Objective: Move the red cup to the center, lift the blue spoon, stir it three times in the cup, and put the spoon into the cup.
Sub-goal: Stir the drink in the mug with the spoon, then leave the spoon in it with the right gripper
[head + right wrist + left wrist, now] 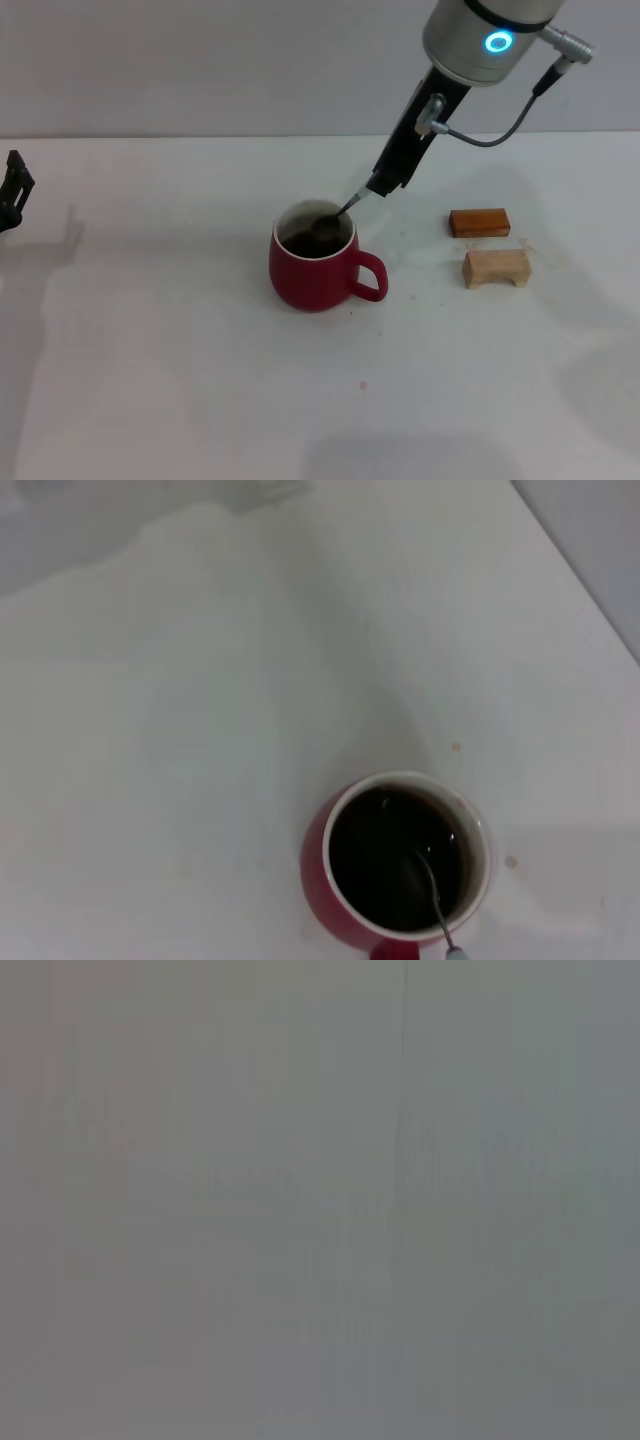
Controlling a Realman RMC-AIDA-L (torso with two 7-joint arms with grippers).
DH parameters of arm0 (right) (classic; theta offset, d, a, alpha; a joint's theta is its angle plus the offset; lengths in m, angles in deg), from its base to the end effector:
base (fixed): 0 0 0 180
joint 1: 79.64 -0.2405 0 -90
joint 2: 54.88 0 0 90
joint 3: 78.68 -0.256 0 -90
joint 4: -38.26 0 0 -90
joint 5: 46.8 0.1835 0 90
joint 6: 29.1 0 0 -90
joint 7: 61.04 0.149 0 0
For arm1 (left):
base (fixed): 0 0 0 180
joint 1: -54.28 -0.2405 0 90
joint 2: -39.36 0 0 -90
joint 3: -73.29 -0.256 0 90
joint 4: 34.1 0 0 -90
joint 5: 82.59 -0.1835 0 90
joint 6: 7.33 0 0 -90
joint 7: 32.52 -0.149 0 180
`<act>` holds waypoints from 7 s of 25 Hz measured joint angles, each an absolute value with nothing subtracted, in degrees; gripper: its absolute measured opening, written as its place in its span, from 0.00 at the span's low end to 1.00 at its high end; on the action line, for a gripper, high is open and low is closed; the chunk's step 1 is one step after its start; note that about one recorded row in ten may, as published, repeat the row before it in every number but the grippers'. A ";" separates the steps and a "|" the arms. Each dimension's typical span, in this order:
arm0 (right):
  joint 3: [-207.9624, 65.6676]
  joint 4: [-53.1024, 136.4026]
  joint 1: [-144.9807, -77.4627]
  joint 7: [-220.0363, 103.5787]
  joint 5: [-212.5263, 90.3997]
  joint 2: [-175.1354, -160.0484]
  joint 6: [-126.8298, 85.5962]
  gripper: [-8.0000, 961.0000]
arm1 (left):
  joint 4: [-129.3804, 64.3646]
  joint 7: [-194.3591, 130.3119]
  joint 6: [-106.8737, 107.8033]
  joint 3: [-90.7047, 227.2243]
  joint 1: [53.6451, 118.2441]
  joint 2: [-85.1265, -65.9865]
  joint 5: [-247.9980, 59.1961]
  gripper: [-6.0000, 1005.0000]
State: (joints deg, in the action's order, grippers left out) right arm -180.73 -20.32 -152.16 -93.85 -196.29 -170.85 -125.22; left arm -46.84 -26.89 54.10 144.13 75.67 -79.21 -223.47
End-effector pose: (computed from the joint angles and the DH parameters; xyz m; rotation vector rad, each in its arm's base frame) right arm 0.0282 0.3910 -0.0093 -2.7276 0.4447 -0.6981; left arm -0.3429 0.3209 0.0337 -1.3776 -0.6298 -0.6145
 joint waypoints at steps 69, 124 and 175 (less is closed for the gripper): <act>-176.10 -3.78 -158.05 -96.43 -199.11 -173.34 -113.96 0.15 | -47.46 -26.55 52.44 141.67 75.81 -79.47 -223.51 0.82; -176.70 -4.11 -159.27 -98.11 -195.81 -173.67 -115.44 0.17 | -47.45 -26.53 52.35 141.67 76.33 -79.56 -223.48 0.82; -174.52 -4.26 -158.94 -96.31 -195.01 -173.91 -113.78 0.26 | -47.46 -25.65 52.35 141.67 76.40 -79.55 -223.48 0.82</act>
